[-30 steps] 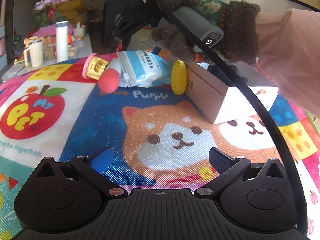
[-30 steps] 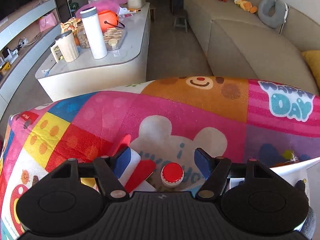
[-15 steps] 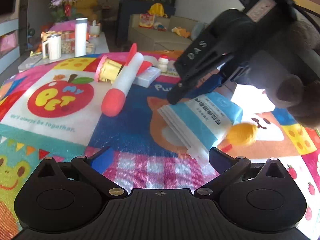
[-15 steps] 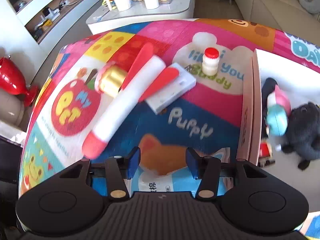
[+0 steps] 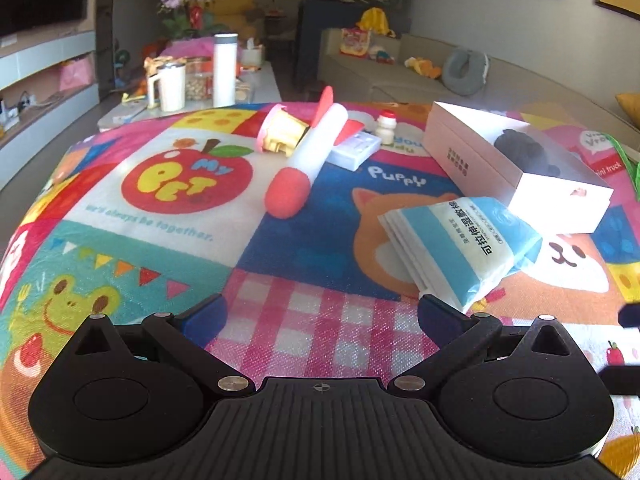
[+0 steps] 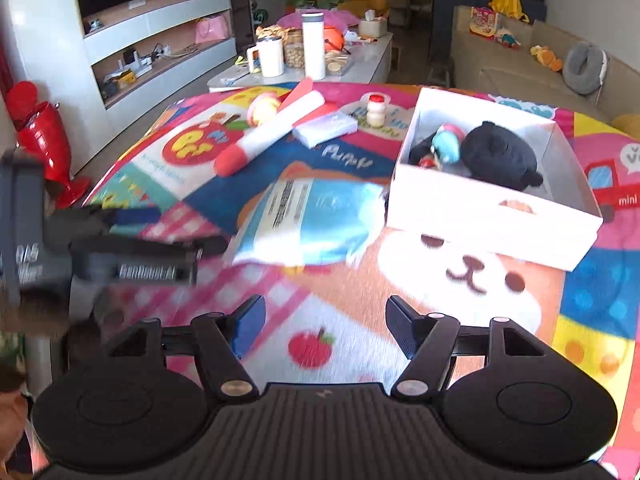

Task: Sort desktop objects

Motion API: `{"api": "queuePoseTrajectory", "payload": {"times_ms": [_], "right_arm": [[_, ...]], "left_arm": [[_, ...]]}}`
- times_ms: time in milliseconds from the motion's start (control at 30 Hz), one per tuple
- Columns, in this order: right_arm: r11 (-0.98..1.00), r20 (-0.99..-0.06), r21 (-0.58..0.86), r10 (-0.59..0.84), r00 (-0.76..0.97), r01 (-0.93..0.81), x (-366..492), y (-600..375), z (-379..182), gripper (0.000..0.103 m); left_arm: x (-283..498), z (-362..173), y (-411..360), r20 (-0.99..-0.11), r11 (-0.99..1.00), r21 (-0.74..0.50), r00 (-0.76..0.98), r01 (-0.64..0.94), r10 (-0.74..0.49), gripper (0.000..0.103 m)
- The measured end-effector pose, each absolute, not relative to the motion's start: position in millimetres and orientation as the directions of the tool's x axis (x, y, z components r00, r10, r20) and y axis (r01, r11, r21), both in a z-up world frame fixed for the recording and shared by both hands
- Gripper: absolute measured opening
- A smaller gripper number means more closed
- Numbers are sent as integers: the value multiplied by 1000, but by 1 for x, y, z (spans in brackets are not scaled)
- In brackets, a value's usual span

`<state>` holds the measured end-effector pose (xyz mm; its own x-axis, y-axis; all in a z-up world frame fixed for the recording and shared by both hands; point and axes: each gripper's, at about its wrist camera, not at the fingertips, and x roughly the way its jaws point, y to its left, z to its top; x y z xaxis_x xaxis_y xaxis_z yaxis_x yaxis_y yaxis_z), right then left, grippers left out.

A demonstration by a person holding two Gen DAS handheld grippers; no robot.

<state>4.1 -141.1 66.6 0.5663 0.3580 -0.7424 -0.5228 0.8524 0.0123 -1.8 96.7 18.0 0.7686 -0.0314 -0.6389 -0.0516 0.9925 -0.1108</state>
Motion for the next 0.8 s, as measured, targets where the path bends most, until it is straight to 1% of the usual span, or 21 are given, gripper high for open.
{"api": "queuePoseTrajectory", "payload": {"times_ms": [33,167,267,300,333,400,533,667,800], "right_arm": [[844,-728,-3,366,579,-536,-14,-146,64,67],[773,-727,102,487,483,-626,-52,-152,53,67],[726,-706,122,543,454,-677,-76,-151,45,67],[713,-697,118,555,454,-691,-82,-151,46,61],[705,-686,95,559,467,-703,-89,-151,48,49],[709,-672,51,545,501,-703,-98,-153,50,44],[719,-659,80,558,505,-690,-102,-166,48,44],[740,-640,121,568,518,-662,-99,-177,45,44],[756,-624,133,566,539,-640,-93,-181,42,44]], "left_arm": [[-4,18,95,-642,993,-108,766,-53,-28,103],[-11,18,83,-655,994,-92,756,-66,-11,103],[-17,20,74,-658,993,-98,753,-67,-15,103],[-19,21,70,-657,994,-94,753,-59,-18,103],[-21,23,67,-657,995,-87,754,-54,-16,103],[-23,27,60,-651,996,-75,759,-47,-13,103],[-26,35,53,-647,996,-81,762,-28,-32,103],[-40,41,49,-651,992,-116,750,56,-118,103],[-64,51,48,-632,991,-49,765,123,-126,103]]}}
